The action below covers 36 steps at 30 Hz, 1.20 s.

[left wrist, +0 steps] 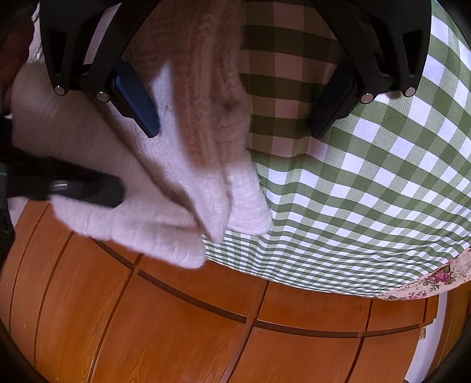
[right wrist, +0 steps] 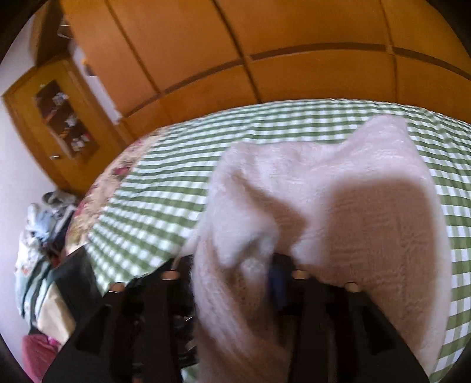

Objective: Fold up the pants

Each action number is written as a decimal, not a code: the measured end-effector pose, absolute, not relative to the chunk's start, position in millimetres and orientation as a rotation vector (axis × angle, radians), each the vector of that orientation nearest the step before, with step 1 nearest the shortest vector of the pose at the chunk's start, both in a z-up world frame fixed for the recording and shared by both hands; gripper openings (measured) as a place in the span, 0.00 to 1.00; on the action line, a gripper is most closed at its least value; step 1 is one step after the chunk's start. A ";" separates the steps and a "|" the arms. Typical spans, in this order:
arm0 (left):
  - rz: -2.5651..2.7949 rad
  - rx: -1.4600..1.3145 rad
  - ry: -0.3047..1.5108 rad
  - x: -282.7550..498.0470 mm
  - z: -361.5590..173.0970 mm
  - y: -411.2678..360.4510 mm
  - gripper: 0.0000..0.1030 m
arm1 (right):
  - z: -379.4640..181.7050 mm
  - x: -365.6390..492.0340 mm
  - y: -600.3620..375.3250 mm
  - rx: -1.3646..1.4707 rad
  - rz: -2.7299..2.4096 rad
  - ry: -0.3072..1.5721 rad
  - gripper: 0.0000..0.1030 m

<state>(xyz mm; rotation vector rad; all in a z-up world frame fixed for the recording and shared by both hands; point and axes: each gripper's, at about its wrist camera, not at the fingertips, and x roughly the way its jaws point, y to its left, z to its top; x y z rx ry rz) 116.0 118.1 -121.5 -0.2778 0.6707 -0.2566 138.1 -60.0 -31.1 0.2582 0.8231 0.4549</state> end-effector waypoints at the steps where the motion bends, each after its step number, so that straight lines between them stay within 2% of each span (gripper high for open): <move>1: -0.257 -0.278 0.671 116.0 -121.5 118.4 0.98 | -27.5 133.5 -62.3 0.283 0.493 0.815 0.66; 9: -0.316 -0.355 0.660 97.6 -109.4 138.7 0.97 | -4.4 65.8 -133.2 0.367 0.448 0.657 0.66; 14: -0.396 -0.545 0.636 78.9 -79.3 159.1 0.95 | -16.6 40.7 -201.0 0.413 0.242 0.634 0.64; 19: -0.572 -0.704 0.809 112.0 -67.9 131.4 0.95 | -51.2 35.7 -249.9 0.647 0.232 0.720 0.64; 20: -0.585 -0.707 0.840 117.4 -68.7 124.7 0.95 | -52.8 33.8 -250.8 0.649 0.250 0.728 0.68; 22: -0.601 -0.696 0.908 131.1 -72.6 106.8 0.94 | -53.2 27.4 -243.0 0.567 0.290 0.743 0.69; 24: -0.599 -0.669 0.940 136.9 -76.4 93.4 0.84 | -55.0 18.7 -229.3 0.451 0.328 0.741 0.69; 25: -0.597 -0.655 0.953 139.6 -79.1 86.7 0.71 | -58.0 16.9 -223.7 0.405 0.333 0.752 0.69; 26: -0.583 -0.642 0.959 142.6 -82.1 82.3 0.54 | -61.5 18.3 -217.1 0.365 0.320 0.764 0.69; 27: -0.572 -0.631 0.964 144.3 -84.3 80.1 0.43 | -67.8 22.8 -210.1 0.294 0.287 0.787 0.68; 28: -0.555 -0.616 0.968 146.2 -85.5 78.7 0.30 | -72.7 27.3 -202.5 0.252 0.273 0.795 0.53; 29: -0.553 -0.618 0.958 145.7 -83.2 81.0 0.21 | -76.7 34.1 -196.8 0.214 0.267 0.805 0.18; 30: -0.560 -0.625 0.935 142.6 -78.9 83.8 0.19 | -77.2 43.5 -195.0 0.188 0.247 0.822 0.14; 33: -0.565 -0.616 0.804 125.8 -49.4 103.6 0.17 | -64.3 43.7 -198.4 0.253 0.248 0.768 0.13; 36: -0.521 -0.573 0.804 114.9 -52.7 119.3 0.17 | -47.1 33.7 -183.2 0.109 0.294 0.709 0.13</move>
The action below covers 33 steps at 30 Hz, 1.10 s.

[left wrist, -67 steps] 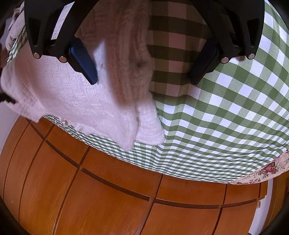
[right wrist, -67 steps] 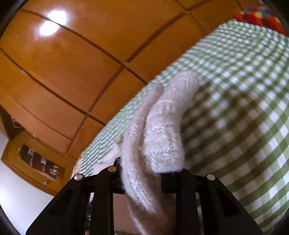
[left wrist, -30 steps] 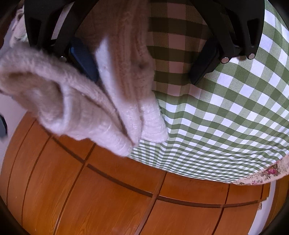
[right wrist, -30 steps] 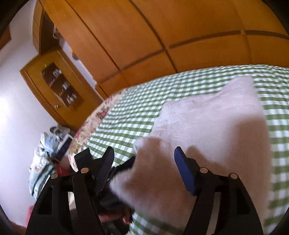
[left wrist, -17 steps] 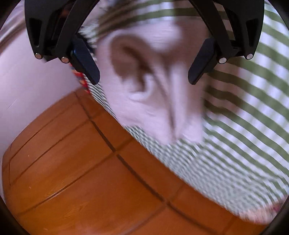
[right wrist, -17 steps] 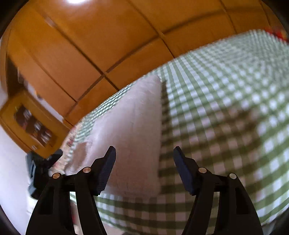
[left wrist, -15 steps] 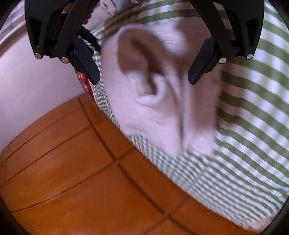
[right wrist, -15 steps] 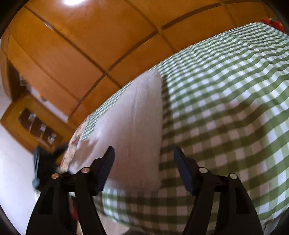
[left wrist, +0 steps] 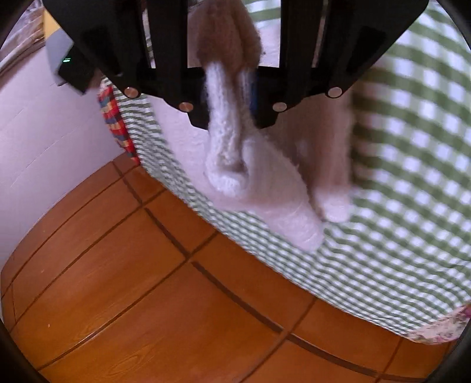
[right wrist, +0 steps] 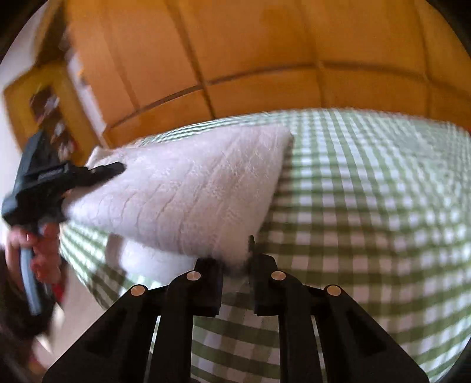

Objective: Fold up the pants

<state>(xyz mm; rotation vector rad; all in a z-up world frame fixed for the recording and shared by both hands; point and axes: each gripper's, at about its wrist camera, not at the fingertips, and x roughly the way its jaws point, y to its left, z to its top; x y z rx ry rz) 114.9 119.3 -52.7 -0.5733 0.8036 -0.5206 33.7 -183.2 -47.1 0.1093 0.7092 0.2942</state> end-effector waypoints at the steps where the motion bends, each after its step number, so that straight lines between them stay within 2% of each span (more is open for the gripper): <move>1: -0.507 -0.559 0.823 114.3 -62.4 121.0 0.17 | -49.8 33.0 -178.5 0.074 0.299 0.716 0.13; 3: -0.486 -0.533 0.886 118.6 -89.8 118.2 0.21 | -71.0 37.4 -173.2 0.022 0.273 0.787 0.13; 4: -0.492 -0.522 0.882 120.2 -100.3 115.5 0.28 | -81.5 38.7 -174.2 0.034 0.259 0.824 0.13; 10: -0.502 -0.546 0.820 111.2 -98.6 120.5 0.35 | -77.6 23.1 -188.0 0.132 0.356 0.823 0.16; 12: -0.486 -0.552 0.800 102.8 -94.7 132.2 0.43 | -71.2 14.4 -200.6 0.168 0.388 0.817 0.18; 14: -0.430 -0.539 0.758 94.1 -84.0 141.5 0.66 | -64.1 5.8 -213.8 0.214 0.404 0.803 0.23; 16: -0.353 -0.516 0.696 80.6 -70.1 156.4 0.73 | -52.1 0.4 -227.8 0.253 0.399 0.763 0.23; 20: -0.318 -0.442 0.636 81.4 -41.5 153.3 0.77 | -22.6 20.5 -231.3 0.234 0.353 0.680 0.23; 24: -0.399 -0.266 0.622 95.2 -14.3 106.4 0.78 | 6.8 70.4 -204.9 0.172 0.344 0.628 0.23; 29: -0.433 -0.071 0.690 130.1 -12.6 57.4 0.78 | 11.8 140.6 -164.1 0.145 0.376 0.701 0.23; 33: -0.341 0.050 0.781 177.2 -39.4 39.9 0.77 | -16.6 177.9 -137.7 0.056 0.317 0.809 0.23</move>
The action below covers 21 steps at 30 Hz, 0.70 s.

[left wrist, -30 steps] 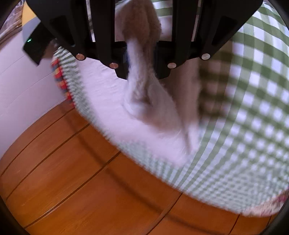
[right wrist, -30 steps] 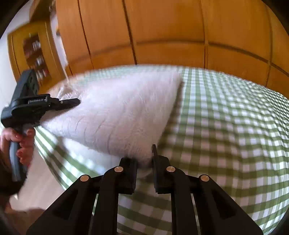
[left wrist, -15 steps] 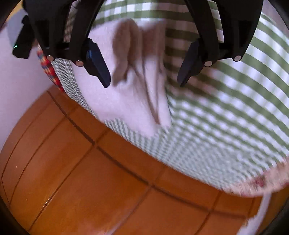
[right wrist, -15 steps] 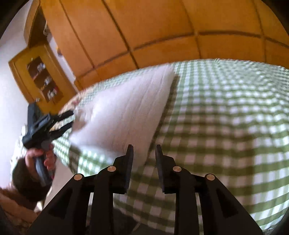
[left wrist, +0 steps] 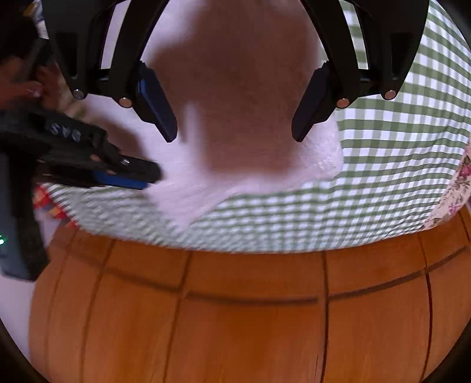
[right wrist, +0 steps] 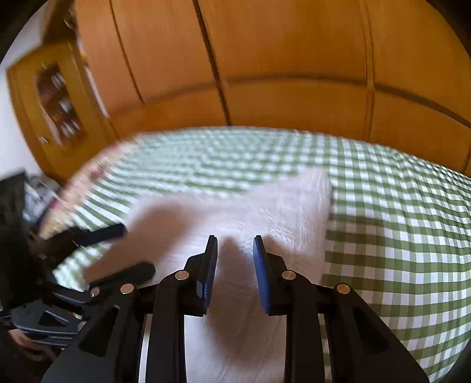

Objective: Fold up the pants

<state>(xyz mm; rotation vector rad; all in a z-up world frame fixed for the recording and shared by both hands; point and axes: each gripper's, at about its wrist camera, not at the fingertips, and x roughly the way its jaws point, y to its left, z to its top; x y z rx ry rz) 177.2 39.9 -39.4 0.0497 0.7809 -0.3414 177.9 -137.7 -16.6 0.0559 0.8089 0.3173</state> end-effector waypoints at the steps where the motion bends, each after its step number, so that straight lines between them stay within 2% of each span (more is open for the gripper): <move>1: -0.333 0.060 0.800 187.4 -48.0 39.4 0.78 | -30.6 185.5 -137.1 0.034 0.264 0.839 0.23; 7: -0.352 0.006 0.795 227.6 -85.4 45.0 0.89 | -55.8 182.5 -140.0 0.099 0.139 0.744 0.23; 10: -0.372 -0.033 0.798 231.2 -90.9 49.5 0.90 | -57.2 177.5 -133.5 0.062 0.130 0.699 0.25; 13: -0.370 -0.018 0.775 212.4 -85.9 52.7 0.90 | -53.9 170.8 -154.8 0.193 0.225 0.668 0.27; 15: -0.358 -0.018 0.750 196.0 -75.1 56.3 0.90 | -45.6 155.5 -175.7 0.320 0.280 0.656 0.41; 16: -0.347 -0.014 0.740 186.7 -70.1 59.4 0.90 | -41.4 144.7 -183.5 0.349 0.286 0.646 0.61; 17: -0.334 -0.015 0.725 173.6 -65.7 62.3 0.90 | -37.7 132.4 -190.8 0.355 0.266 0.636 0.63; 21: -0.363 -0.089 0.695 134.4 -57.9 72.4 0.90 | -38.6 92.9 -213.0 0.356 0.236 0.666 0.63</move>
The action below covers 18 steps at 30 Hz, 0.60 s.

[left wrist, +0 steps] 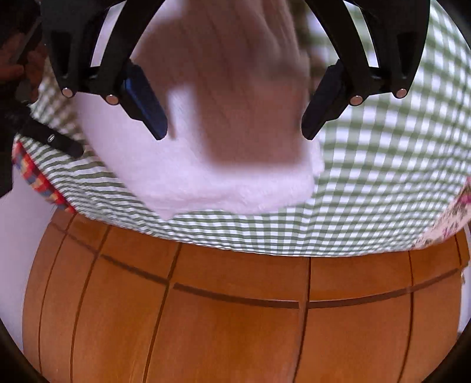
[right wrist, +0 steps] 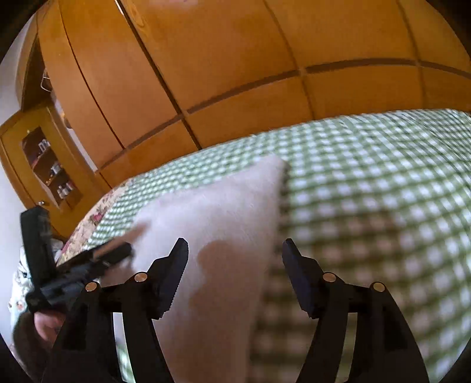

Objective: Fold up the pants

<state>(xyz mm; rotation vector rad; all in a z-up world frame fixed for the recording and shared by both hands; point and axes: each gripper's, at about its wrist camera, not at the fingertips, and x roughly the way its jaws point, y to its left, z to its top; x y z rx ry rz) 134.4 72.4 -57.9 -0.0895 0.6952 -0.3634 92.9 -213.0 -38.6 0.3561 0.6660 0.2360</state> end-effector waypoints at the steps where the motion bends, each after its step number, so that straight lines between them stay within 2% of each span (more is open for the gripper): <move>1: -0.376 -0.108 0.689 125.0 -57.6 73.7 0.90 | -43.0 82.8 -217.9 0.357 0.225 0.690 0.63; 9: -0.369 -0.036 0.741 97.9 -84.1 58.0 0.90 | -69.5 52.8 -210.3 0.380 0.227 0.764 0.63; 18: -0.363 -0.056 0.760 86.3 -99.1 70.9 0.91 | -69.0 43.3 -176.3 0.151 0.184 0.787 0.63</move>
